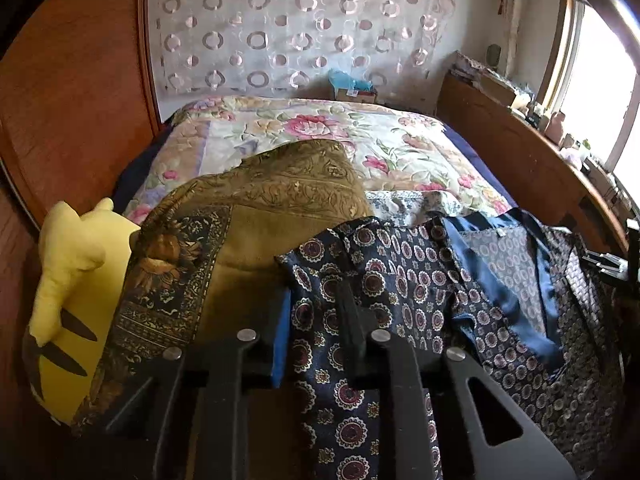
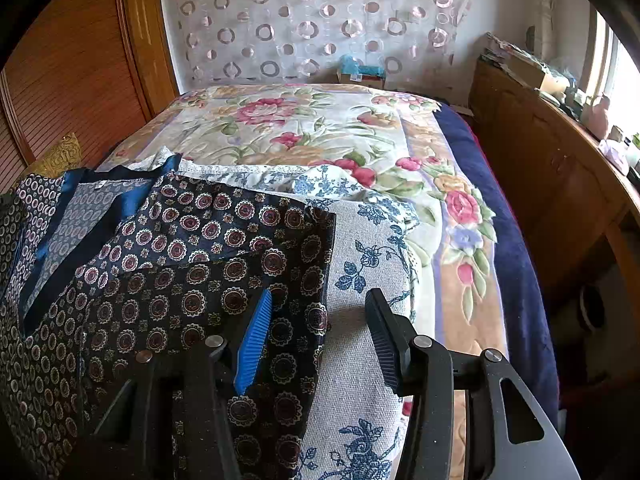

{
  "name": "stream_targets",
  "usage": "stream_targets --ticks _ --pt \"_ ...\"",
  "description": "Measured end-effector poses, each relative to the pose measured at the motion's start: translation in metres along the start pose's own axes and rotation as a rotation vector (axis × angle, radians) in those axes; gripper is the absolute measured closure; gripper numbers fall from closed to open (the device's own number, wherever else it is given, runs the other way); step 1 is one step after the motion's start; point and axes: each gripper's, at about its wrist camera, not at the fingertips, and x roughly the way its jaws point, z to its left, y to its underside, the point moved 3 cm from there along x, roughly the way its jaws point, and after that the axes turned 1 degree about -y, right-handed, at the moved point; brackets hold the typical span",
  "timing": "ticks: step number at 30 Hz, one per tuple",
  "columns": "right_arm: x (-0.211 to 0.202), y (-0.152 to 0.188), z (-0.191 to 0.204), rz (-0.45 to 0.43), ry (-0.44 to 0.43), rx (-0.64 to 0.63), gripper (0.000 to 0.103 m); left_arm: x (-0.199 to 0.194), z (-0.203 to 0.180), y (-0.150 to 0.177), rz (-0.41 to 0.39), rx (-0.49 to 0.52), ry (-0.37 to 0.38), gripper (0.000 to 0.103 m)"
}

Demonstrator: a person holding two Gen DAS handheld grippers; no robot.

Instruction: Fold small clothes

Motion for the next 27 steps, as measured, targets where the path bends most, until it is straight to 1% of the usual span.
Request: stream_targets --ticks 4,6,7,8,9,10,12,14,17,20,23,27 --pt "0.0 0.0 0.0 0.0 0.0 0.0 0.052 0.001 -0.002 0.004 0.004 0.012 -0.032 0.08" --pt "0.0 0.0 0.0 0.0 0.0 0.0 0.052 0.002 -0.002 0.005 0.003 0.008 -0.027 0.08" --pt "0.0 0.0 0.0 0.0 0.0 0.0 0.052 0.001 -0.002 0.005 0.001 0.009 -0.023 0.083" --pt "0.0 0.0 0.0 0.0 0.0 0.0 0.052 -0.001 -0.005 0.006 -0.01 0.016 -0.01 0.088" --pt "0.0 0.0 0.0 0.0 0.0 0.0 0.052 -0.003 -0.005 0.006 -0.016 0.021 -0.003 0.097" --pt "0.0 0.0 0.0 0.0 0.0 -0.001 0.052 -0.008 -0.008 0.006 -0.031 0.026 0.003 0.099" --pt "0.0 0.0 -0.001 0.0 0.0 -0.001 0.051 -0.02 -0.015 0.006 -0.074 0.044 0.009 0.1" --pt "0.0 0.0 0.0 0.0 -0.001 -0.001 0.051 -0.03 -0.023 0.007 -0.095 0.051 0.026 0.1" --pt "0.0 0.0 0.0 0.0 0.0 -0.001 0.051 -0.036 -0.033 0.012 -0.103 0.064 0.056 0.1" --pt "0.0 0.001 -0.002 -0.001 0.001 -0.001 0.05 -0.04 -0.041 0.019 -0.109 0.083 0.069 0.101" --pt "0.0 0.001 -0.002 -0.002 0.006 -0.003 0.05 -0.041 -0.046 0.027 -0.117 0.101 0.067 0.1" --pt "-0.001 0.001 -0.003 -0.003 0.003 -0.001 0.05 -0.043 -0.048 0.034 -0.117 0.094 0.069 0.101"
